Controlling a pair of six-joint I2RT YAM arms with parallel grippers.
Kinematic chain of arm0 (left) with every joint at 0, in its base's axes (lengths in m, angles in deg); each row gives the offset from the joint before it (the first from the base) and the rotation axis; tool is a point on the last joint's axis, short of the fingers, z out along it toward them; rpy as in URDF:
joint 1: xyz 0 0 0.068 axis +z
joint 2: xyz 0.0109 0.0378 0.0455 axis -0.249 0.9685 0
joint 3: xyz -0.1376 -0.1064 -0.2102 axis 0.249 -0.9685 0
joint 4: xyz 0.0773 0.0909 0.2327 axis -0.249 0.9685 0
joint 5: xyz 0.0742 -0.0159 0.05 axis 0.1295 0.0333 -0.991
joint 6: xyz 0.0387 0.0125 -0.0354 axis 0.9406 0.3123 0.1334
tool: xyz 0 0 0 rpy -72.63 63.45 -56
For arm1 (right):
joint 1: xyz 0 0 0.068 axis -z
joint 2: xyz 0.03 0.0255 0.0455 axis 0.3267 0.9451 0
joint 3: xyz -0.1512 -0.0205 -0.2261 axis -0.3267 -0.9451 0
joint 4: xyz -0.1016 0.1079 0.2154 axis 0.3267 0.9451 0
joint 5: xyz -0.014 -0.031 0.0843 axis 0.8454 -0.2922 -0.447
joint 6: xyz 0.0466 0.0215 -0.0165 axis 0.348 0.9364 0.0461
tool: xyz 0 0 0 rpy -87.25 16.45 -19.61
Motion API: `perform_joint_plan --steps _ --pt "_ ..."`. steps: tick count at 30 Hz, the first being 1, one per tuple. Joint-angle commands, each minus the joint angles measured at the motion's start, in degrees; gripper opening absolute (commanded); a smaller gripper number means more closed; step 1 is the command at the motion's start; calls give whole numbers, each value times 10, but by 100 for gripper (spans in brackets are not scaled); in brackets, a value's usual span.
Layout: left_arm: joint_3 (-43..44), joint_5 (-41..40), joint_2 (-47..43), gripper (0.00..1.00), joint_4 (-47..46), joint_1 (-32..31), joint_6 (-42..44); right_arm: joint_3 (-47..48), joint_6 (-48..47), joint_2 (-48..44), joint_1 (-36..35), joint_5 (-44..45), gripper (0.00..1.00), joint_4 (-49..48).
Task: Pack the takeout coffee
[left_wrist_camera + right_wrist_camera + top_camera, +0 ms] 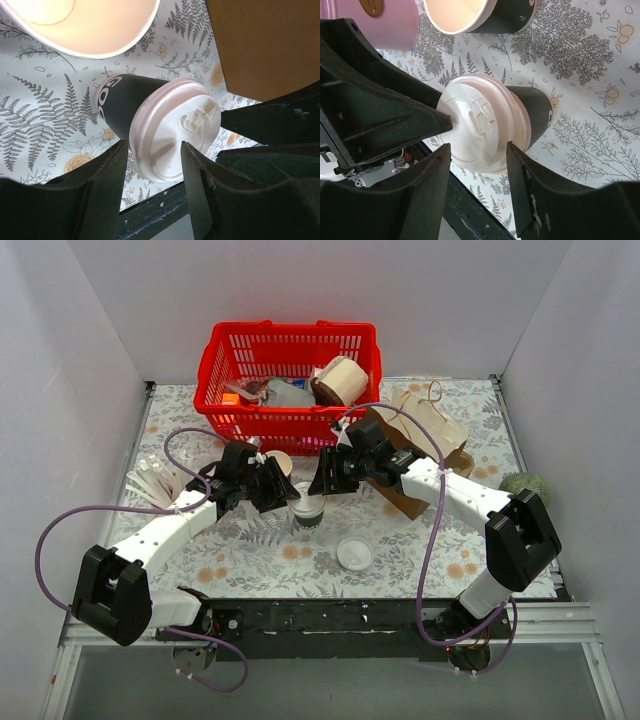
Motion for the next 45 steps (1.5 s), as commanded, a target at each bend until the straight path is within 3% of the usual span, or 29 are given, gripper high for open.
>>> perform_joint_plan --steps 1,6,17,29,37,45 --pt "21 -17 -5 47 6 -3 12 29 -20 -12 -2 16 57 9" --pt "15 -20 -5 48 10 -4 13 30 -33 -26 -2 36 64 16" --pt "17 -24 7 48 7 -5 17 16 -43 -59 -2 30 67 -20" --pt "13 -3 11 45 -17 -6 16 35 -32 -5 -2 34 79 34" --pt "18 6 30 43 -24 -14 16 42 -23 30 -1 19 78 52" --pt "20 3 26 43 -26 -20 12 33 -13 25 -1 -9 66 39"
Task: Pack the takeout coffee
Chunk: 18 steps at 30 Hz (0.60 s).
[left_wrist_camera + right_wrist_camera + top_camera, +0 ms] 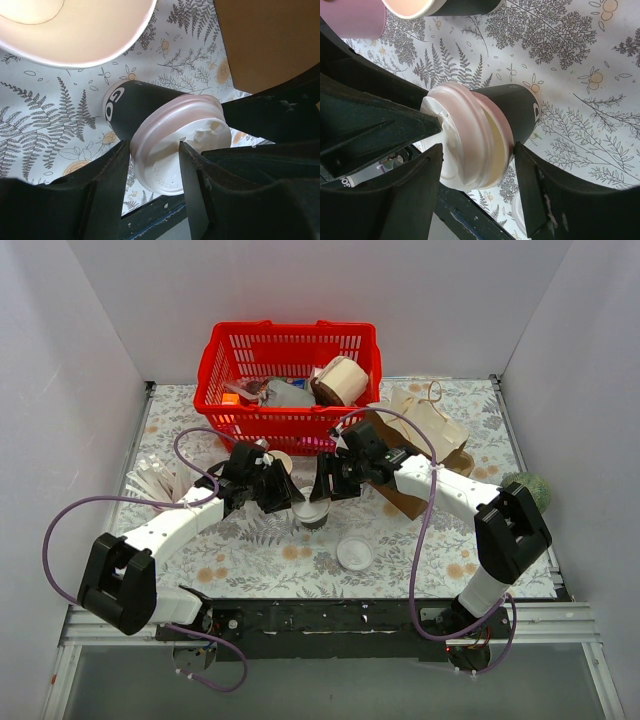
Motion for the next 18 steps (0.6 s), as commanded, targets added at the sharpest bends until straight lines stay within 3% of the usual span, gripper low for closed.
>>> perform_joint_plan --steps 1,5,13,18 --pt "21 0 -9 43 -2 -5 4 17 8 -13 -2 -23 65 -10" --pt "23 -1 -3 43 -3 -9 4 15 12 -16 -3 -33 57 -10" --pt "36 -3 9 43 -1 -22 4 11 13 -14 -3 -46 52 -16" --pt "33 -24 -4 45 14 -23 5 17 2 -21 -2 -24 65 0"
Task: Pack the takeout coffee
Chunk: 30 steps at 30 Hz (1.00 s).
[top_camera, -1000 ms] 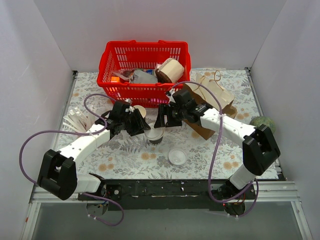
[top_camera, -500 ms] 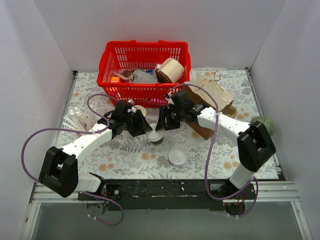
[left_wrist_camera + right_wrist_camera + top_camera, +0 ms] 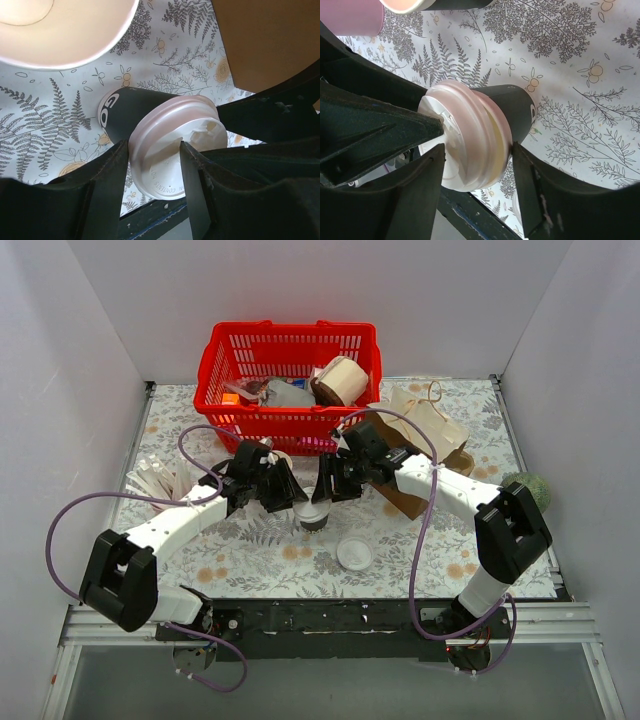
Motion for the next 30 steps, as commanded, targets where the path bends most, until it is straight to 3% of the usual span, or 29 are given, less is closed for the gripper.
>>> perform_joint_plan --steps 1,9,30 --pt "17 -22 -18 46 16 -8 5 16 -4 -24 -5 -14 66 -13" --pt "18 -29 -41 48 28 -8 1 12 -9 -59 -5 -10 71 -34" --pt "21 17 -18 48 -16 -8 -12 32 -28 -53 2 69 76 27"
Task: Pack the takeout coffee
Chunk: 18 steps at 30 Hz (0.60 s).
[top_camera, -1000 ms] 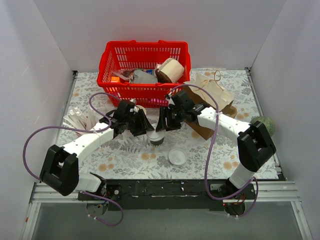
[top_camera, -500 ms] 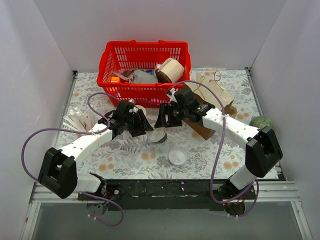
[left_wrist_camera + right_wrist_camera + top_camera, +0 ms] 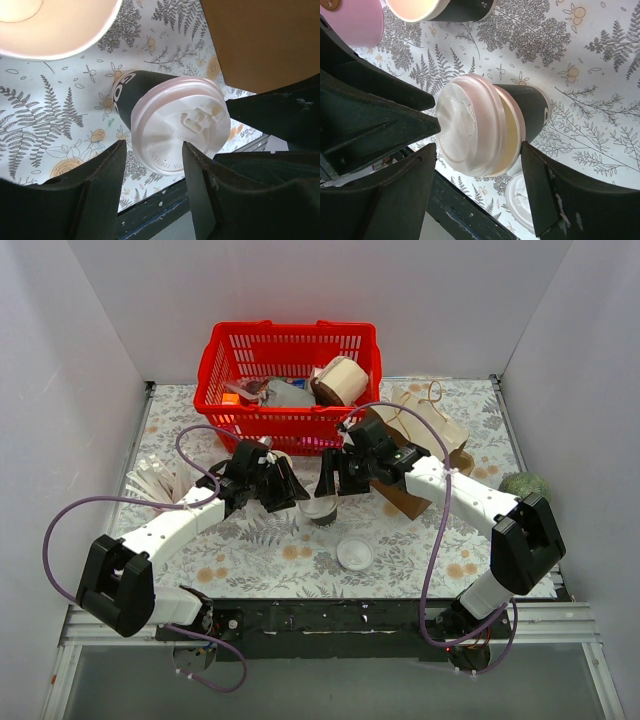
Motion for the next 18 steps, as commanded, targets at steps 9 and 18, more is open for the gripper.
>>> perform_joint_plan --steps 9,18 --pt "24 18 14 48 -24 -4 1 35 -25 -17 14 49 80 20" --pt "22 23 15 49 -34 -5 -1 24 -39 -42 17 30 70 13"
